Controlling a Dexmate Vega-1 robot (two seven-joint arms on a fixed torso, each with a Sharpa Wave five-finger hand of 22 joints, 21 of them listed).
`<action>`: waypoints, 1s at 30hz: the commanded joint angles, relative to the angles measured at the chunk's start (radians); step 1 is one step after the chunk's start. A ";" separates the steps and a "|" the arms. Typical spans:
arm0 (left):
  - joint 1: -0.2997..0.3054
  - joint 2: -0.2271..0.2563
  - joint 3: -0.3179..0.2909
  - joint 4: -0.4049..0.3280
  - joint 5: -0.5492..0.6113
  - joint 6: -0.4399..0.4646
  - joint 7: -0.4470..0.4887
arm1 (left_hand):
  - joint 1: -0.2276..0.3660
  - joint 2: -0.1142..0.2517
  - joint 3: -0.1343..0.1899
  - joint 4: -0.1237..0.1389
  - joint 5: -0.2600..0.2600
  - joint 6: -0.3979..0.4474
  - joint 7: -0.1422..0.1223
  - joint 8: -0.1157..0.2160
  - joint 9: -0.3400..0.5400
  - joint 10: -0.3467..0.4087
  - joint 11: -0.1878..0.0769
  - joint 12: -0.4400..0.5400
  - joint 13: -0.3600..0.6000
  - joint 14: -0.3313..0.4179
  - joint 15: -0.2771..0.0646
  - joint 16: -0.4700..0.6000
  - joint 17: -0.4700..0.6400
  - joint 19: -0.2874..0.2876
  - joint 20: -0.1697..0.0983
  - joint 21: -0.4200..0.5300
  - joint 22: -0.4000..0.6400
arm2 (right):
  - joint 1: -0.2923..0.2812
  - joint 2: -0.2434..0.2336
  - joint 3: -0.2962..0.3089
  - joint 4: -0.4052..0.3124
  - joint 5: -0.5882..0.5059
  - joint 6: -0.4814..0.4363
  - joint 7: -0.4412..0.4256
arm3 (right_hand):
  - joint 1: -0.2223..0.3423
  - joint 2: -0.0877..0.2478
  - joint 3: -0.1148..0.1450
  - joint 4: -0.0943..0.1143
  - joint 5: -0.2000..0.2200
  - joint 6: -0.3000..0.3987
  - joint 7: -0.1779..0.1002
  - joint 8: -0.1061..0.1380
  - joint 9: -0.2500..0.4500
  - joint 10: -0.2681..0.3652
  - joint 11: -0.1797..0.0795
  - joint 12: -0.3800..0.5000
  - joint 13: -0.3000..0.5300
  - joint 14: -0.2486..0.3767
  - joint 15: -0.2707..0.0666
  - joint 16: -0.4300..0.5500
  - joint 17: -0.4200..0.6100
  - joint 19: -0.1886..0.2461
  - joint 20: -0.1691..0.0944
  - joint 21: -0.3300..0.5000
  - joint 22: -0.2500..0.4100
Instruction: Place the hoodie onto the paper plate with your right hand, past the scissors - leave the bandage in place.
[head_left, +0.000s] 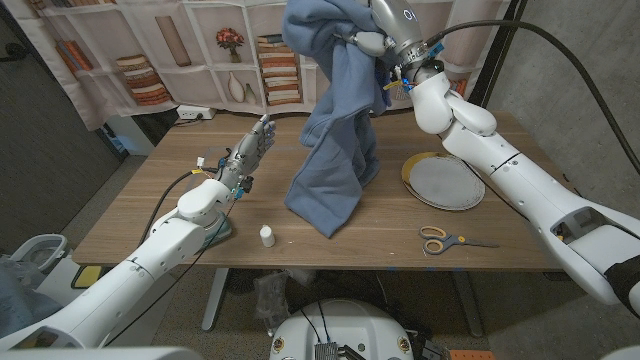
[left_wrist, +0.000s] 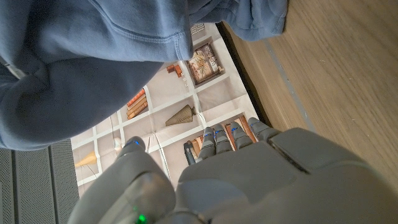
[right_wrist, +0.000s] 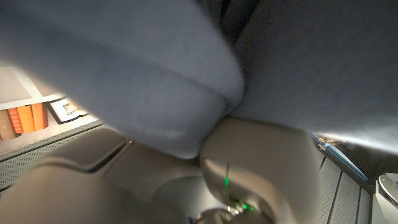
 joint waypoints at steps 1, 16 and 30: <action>-0.004 0.000 0.003 0.001 0.003 -0.001 0.000 | 0.016 0.001 -0.004 0.000 -0.004 0.002 0.002 0.005 0.005 0.001 0.000 0.003 0.005 -0.004 -0.007 0.003 0.003 -0.009 -0.008 -0.002 0.005 | -0.027 -0.022 0.033 -0.035 0.020 -0.039 -0.004 | 0.155 0.162 0.048 0.041 0.005 0.033 -0.029 0.007 0.002 0.014 -0.005 -0.005 0.001 0.014 -0.037 -0.006 0.002 0.008 -0.061 0.005 0.000; -0.008 0.007 -0.002 -0.003 0.005 -0.005 -0.005 | 0.017 0.002 -0.008 0.000 -0.004 0.001 0.004 0.005 0.005 0.002 0.001 0.003 0.005 -0.003 -0.004 0.004 0.003 -0.002 -0.016 0.002 0.005 | -0.055 -0.042 0.057 -0.062 0.028 -0.077 -0.012 | 0.155 0.161 0.050 0.041 0.005 0.039 -0.033 0.004 0.003 0.018 -0.004 -0.009 0.002 0.015 -0.037 -0.009 0.003 0.004 -0.061 0.007 -0.002; -0.019 0.009 -0.003 0.000 0.005 -0.003 -0.014 | 0.018 0.003 -0.010 0.000 -0.004 0.002 0.004 0.005 0.005 0.002 0.002 0.003 0.005 -0.004 -0.002 0.003 0.003 -0.003 -0.016 0.001 0.005 | -0.080 -0.061 0.078 -0.087 0.032 -0.116 -0.017 | 0.158 0.163 0.053 0.040 0.006 0.042 -0.035 0.000 0.004 0.019 -0.002 -0.014 0.003 0.016 -0.038 -0.011 0.004 0.001 -0.061 0.011 -0.003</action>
